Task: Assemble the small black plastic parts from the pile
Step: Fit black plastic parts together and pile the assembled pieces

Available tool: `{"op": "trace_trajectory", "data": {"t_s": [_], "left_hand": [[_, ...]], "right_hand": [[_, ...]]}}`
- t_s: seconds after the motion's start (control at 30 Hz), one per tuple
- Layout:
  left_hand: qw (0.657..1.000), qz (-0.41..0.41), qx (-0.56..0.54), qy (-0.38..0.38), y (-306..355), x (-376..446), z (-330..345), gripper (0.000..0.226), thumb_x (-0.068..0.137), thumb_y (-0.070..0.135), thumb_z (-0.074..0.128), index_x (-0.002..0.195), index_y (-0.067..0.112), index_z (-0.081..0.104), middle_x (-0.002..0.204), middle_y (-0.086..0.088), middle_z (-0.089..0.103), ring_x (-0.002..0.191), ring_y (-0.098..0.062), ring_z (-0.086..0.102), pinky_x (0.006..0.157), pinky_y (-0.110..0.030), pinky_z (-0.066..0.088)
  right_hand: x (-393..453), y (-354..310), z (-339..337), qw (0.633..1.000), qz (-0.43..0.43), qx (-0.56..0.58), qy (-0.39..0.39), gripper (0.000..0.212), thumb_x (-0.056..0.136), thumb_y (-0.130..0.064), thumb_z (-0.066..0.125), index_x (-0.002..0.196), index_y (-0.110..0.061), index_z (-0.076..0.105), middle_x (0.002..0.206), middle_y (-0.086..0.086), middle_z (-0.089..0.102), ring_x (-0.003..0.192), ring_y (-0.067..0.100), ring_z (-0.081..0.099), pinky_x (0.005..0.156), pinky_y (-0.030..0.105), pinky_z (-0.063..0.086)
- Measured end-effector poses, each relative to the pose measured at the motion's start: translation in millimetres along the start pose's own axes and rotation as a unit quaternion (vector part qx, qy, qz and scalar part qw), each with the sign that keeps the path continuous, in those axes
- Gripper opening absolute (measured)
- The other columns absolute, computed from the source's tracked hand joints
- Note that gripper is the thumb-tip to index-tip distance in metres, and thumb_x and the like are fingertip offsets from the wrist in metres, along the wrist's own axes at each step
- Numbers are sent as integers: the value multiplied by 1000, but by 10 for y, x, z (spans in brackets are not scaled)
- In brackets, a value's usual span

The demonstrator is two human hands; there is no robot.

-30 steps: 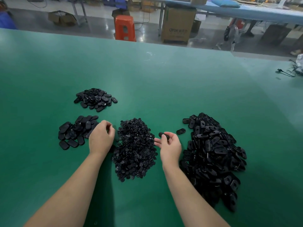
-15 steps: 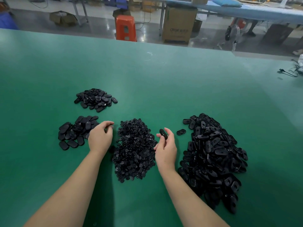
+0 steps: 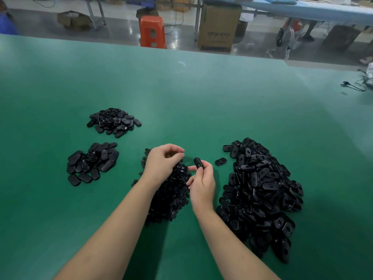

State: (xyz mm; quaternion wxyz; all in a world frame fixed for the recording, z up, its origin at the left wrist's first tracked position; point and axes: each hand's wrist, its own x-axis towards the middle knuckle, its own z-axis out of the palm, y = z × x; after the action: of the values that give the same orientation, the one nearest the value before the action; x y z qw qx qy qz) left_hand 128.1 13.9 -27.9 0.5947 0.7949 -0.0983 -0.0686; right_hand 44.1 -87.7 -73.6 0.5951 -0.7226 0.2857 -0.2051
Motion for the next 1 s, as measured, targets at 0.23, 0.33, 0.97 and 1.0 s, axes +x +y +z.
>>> {"op": "trace_trajectory", "data": {"t_s": [0.23,0.33,0.97,1.0], "left_hand": [[995,-71,-60,-46,91,-101,226,6,90,5,69,89,11,70,69,-2,72,37,-16,47,42,-25,42],[984,-102,-131,-62,108,-153,254,4,92,-1,63,94,2,66,79,-8,76,35,-17,45,39,-24,43],[979,-138,-146,-26,-42,-184,164,5,88,-1,69,91,3,69,60,-9,59,41,-17,44,48,-27,43],[982,-133,-127,-35,-24,-196,174,4,88,1,70,90,4,69,59,-8,59,41,-17,44,47,-25,43]], "right_hand": [[-6,-14,-6,1000,2,1,16,13,105,-25,43,97,-34,47,92,-7,73,68,24,65,69,51,55],[-2,-16,-21,999,-18,-11,36,7,102,-29,52,96,-26,53,84,0,68,74,25,64,72,50,54],[3,-6,-50,999,27,40,5,7,99,-16,57,98,-20,51,78,-1,75,62,16,72,67,41,60],[2,-3,-51,999,28,38,10,9,98,-16,58,96,-21,51,78,-2,75,64,15,72,69,43,60]]}}
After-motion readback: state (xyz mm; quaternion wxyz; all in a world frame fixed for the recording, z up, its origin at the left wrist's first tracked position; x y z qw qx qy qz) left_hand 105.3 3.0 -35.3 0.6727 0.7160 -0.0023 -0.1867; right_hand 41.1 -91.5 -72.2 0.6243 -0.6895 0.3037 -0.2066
